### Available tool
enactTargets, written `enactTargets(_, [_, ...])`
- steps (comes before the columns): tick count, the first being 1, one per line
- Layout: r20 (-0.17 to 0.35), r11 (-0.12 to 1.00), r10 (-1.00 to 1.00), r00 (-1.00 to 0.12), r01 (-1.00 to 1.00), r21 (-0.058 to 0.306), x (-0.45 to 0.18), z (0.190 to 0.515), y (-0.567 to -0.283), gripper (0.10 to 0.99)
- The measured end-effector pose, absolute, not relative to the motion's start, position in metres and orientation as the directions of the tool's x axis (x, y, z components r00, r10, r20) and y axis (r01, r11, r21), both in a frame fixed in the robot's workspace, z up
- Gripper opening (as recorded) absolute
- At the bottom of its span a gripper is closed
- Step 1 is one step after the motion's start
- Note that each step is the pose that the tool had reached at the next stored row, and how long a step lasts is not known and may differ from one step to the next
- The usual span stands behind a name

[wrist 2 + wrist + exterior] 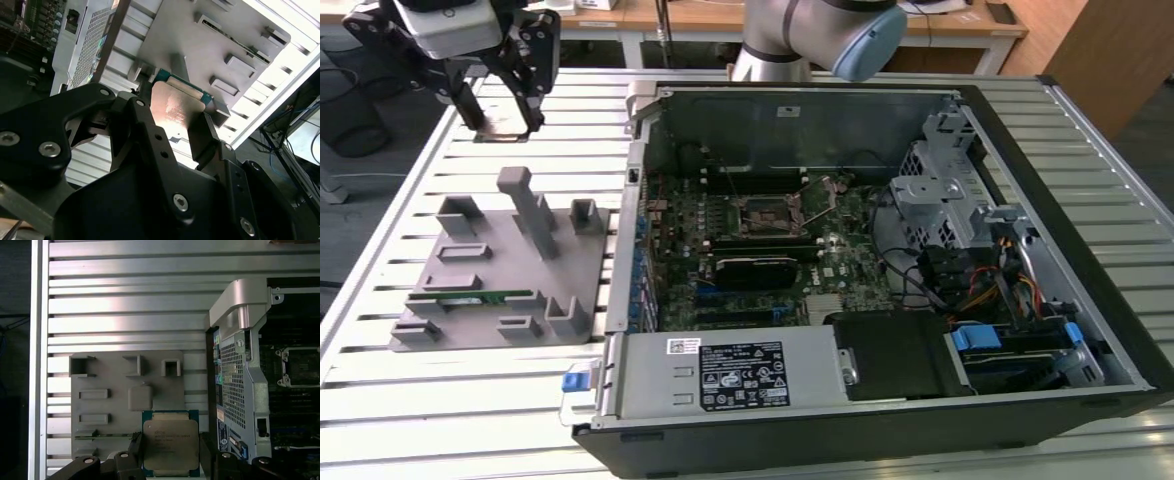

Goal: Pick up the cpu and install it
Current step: 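Pick up the cpu and move it towards the insertion slot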

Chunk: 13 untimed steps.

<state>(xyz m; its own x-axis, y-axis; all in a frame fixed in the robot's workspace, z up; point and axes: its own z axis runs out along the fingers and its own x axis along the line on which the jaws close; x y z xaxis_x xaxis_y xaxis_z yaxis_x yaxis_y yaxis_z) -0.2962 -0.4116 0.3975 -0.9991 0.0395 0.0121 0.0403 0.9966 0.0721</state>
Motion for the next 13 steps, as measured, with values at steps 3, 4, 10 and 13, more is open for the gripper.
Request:
enactTargets(3, [0.012, 0.997, 0.039, -0.999, 0.04, 0.072, -0.2934, 0.3973, -0.4116, 0.537])
enactTargets(4, [0.012, 0.997, 0.039, -0.999, 0.04, 0.072, -0.2925, 0.3973, -0.4116, 0.537])
enactTargets(10, [0.012, 0.997, 0.039, -0.999, 0.04, 0.072, -0.288, 0.397, -0.4116, 0.537])
enactTargets(13, [0.012, 0.997, 0.039, -0.999, 0.04, 0.072, -0.2858, 0.3968, -0.4116, 0.537])
